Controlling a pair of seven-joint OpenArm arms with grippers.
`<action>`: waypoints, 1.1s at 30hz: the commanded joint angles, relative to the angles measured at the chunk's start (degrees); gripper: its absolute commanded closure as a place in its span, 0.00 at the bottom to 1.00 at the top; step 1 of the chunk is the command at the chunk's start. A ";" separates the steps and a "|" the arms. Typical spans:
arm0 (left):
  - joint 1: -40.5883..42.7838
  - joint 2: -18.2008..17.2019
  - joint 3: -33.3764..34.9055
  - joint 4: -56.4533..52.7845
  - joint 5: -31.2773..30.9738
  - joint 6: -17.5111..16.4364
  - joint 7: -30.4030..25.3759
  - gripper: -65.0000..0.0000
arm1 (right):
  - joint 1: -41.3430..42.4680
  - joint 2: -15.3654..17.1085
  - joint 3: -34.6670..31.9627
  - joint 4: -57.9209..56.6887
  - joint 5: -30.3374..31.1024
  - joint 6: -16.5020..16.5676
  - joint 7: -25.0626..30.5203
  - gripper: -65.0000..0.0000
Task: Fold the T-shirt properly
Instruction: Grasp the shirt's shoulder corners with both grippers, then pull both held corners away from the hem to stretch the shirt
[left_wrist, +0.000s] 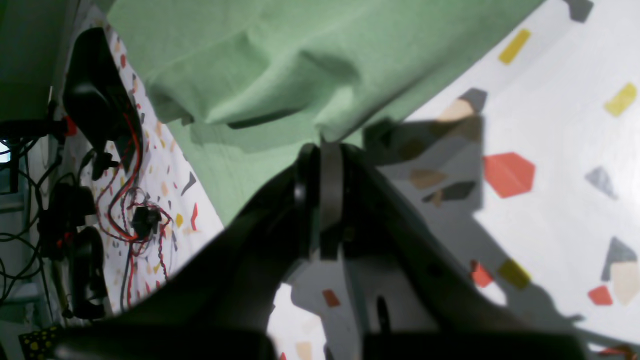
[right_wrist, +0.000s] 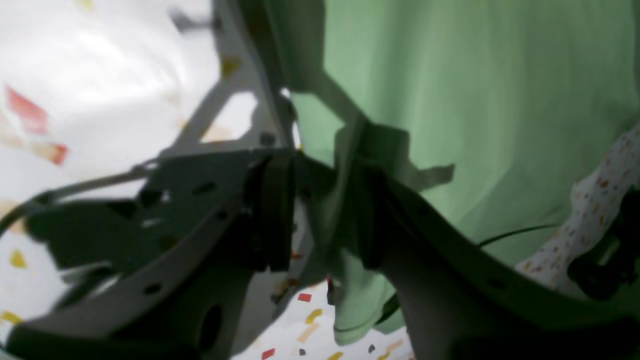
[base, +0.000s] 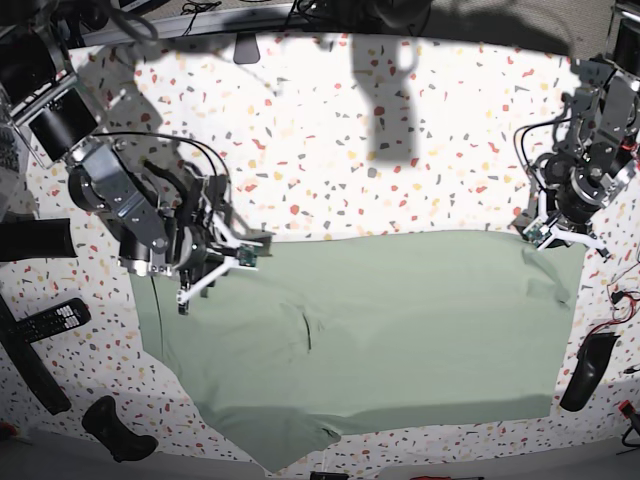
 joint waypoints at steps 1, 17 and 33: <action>-0.96 -1.16 -0.46 0.98 -0.22 0.90 -0.87 1.00 | 1.62 0.50 0.63 -0.24 -1.53 -0.51 1.31 0.72; -0.96 -1.16 -0.46 1.01 -0.07 0.90 -0.90 1.00 | 1.90 -1.57 0.63 -5.38 -11.87 -4.22 6.95 1.00; -0.92 -2.12 -0.46 1.01 -0.04 0.92 0.26 1.00 | 0.61 -2.64 0.63 4.39 -1.31 -9.03 -12.39 1.00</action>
